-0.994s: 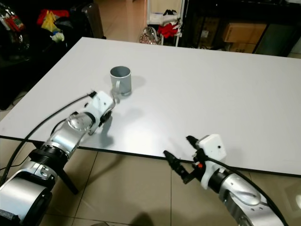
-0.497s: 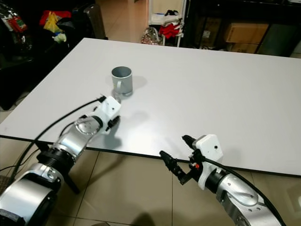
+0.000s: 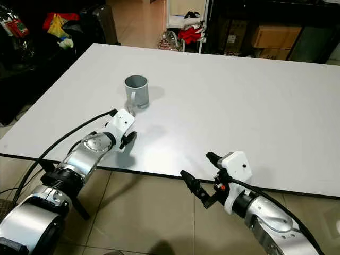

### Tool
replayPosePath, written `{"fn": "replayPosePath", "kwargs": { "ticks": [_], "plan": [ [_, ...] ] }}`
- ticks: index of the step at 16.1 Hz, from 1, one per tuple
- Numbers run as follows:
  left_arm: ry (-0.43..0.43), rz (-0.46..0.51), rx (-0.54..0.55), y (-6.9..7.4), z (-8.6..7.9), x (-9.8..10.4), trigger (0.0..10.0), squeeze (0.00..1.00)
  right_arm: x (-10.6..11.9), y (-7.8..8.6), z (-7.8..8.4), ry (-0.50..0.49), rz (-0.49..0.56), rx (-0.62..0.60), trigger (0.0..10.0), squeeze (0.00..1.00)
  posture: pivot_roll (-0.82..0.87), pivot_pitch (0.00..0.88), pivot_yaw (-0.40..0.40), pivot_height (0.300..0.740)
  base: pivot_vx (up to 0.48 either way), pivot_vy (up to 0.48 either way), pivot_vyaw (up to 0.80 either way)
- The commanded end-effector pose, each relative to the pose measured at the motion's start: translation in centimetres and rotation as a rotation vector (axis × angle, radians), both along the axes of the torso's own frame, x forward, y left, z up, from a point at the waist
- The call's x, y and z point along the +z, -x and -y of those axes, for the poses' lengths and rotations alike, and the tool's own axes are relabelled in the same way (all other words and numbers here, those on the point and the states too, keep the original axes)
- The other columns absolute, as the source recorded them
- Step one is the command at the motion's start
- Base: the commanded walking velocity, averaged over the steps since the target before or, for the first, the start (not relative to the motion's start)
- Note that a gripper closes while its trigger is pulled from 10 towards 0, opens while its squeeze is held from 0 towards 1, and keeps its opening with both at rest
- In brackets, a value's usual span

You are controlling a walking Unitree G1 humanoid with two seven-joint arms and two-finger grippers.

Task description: Setting the table

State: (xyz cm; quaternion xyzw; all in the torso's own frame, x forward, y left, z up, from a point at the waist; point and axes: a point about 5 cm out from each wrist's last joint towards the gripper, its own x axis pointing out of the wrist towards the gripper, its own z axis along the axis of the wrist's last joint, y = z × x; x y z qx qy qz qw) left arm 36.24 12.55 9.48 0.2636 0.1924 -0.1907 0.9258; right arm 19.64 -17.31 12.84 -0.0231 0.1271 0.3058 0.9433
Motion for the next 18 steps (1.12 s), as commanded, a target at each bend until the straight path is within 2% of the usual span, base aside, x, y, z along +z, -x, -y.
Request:
{"fn": "replayPosePath", "kwargs": {
  "ticks": [1, 4, 8, 11, 13, 15, 18],
  "plan": [
    [0.018, -0.044, 0.014, 0.4, -0.2, -0.8, 10.0, 0.00, 0.3, 0.0, 0.0, 0.008, 0.011, 0.012, 10.0, 0.00, -0.15, 0.000, 0.026, 0.740, 0.000, 0.000, 0.00],
    [0.063, -0.065, 0.048, 0.4, -0.2, -0.8, 10.0, 0.00, 0.4, 0.0, 0.0, 0.009, 0.011, 0.015, 10.0, 0.00, -0.15, 0.000, 0.023, 0.740, 0.000, 0.000, 0.00],
    [0.070, -0.064, 0.018, 0.5, 0.5, -0.7, 10.0, 0.00, 0.5, -0.1, 0.1, 0.013, 0.014, 0.020, 10.0, 0.00, -0.15, 0.000, 0.021, 0.740, 0.000, 0.000, 0.00],
    [0.080, -0.164, 0.018, 1.5, 1.1, -2.3, 10.0, 0.00, 0.5, -0.1, 0.0, 0.014, 0.011, 0.028, 10.0, 0.00, -0.15, 0.000, 0.020, 0.740, 0.000, 0.000, 0.00],
    [0.182, -0.251, 0.043, 2.3, 1.9, -3.3, 10.0, 0.00, 0.5, 0.0, 0.1, 0.019, 0.009, 0.032, 10.0, 0.00, -0.16, 0.000, 0.022, 0.740, 0.000, 0.000, 0.00],
    [0.210, -0.241, 0.045, 2.2, 2.2, -3.1, 10.0, 0.00, 0.5, 0.0, 0.1, 0.021, 0.009, 0.031, 10.0, 0.00, -0.16, 0.000, 0.022, 0.740, 0.000, 0.000, 0.00],
    [0.350, -0.255, 0.071, 1.9, 2.9, -2.1, 10.0, 0.00, 0.6, 0.1, 0.2, 0.023, 0.010, 0.031, 10.0, 0.00, -0.16, 0.000, 0.023, 0.740, 0.000, 0.000, 0.00]
  ]
}}
